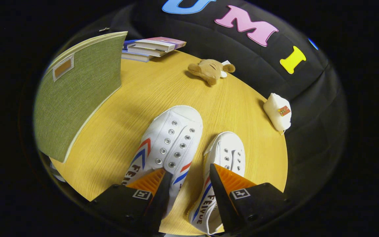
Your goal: Open the storage box then place both shoes into the box .Put the left shoe in first, then the right shoe, with the right side of both shoes facing outward in a uniform manner.
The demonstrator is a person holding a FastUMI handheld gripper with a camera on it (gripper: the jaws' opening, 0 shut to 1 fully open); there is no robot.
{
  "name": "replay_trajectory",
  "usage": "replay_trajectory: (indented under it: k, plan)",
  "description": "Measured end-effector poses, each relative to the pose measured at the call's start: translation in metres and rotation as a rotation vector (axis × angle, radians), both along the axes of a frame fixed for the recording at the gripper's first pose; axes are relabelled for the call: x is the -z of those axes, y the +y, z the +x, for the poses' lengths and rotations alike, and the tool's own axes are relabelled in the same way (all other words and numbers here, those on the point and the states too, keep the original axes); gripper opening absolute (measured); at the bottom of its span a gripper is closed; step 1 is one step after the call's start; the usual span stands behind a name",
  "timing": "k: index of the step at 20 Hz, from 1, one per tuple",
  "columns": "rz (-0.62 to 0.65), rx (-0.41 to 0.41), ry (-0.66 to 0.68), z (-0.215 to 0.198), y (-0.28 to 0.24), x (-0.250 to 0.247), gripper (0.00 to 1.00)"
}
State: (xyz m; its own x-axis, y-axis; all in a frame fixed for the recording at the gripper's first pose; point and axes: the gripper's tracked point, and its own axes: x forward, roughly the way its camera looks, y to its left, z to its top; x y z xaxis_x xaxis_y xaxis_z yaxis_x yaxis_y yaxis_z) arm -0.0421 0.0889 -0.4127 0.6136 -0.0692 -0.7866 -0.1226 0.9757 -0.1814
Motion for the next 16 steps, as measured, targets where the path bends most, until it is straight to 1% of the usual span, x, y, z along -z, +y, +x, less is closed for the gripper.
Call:
replay_trajectory:
  k: [2,4,5,6,7,8,11,14,16]
  plan:
    - [0.044,0.025,0.036,-0.002,0.006,0.003,0.30]
    - [0.130,0.062,0.050,-0.005,0.007,0.006,0.26]
    - [0.189,0.086,0.047,-0.005,0.007,0.005,0.15]
    - [0.256,0.114,0.046,-0.004,0.007,0.004,0.14]
    - [0.314,0.135,0.045,-0.005,0.007,0.000,0.07]
    - [0.348,0.143,0.040,-0.005,0.009,-0.004,0.07]
    - [0.366,0.114,0.004,-0.003,0.018,-0.019,0.05]
    - [0.427,0.140,-0.009,-0.003,0.025,-0.034,0.05]
    - [0.452,0.136,-0.026,-0.003,0.028,-0.047,0.05]
